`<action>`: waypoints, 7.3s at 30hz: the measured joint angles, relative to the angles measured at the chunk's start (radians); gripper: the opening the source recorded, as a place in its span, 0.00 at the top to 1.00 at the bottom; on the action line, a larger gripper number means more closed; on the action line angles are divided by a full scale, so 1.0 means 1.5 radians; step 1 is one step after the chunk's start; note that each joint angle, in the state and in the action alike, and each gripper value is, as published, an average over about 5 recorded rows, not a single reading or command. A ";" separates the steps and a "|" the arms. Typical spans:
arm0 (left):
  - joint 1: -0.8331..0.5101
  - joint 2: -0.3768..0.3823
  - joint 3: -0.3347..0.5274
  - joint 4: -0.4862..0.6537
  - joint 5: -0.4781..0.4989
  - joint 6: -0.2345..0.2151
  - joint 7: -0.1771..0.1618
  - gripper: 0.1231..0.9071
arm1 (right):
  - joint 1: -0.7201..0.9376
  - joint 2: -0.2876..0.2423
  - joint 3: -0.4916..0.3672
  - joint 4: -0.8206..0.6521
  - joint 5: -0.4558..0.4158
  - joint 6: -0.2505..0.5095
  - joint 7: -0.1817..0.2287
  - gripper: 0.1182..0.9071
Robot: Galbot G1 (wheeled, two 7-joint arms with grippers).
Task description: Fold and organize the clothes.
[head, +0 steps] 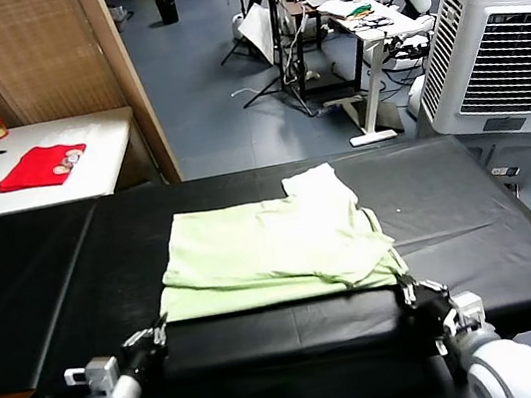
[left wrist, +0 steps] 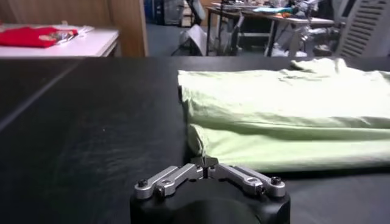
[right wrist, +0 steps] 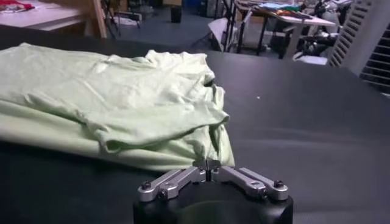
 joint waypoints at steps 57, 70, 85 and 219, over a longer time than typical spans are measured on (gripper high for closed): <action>-0.622 -0.012 0.247 0.439 -0.197 0.153 -0.093 0.14 | 0.805 0.117 -0.246 -0.704 0.063 -0.040 -0.006 0.14; -0.644 -0.031 0.257 0.498 -0.164 0.136 -0.076 0.19 | 0.837 0.145 -0.248 -0.794 0.052 -0.041 -0.026 0.14; -0.638 -0.030 0.255 0.507 -0.157 0.130 -0.064 0.98 | 0.807 0.137 -0.245 -0.766 0.021 0.036 -0.045 0.96; -0.082 -0.040 -0.027 0.077 -0.115 0.043 -0.005 0.26 | 0.256 0.023 -0.089 -0.127 -0.021 0.063 -0.008 0.14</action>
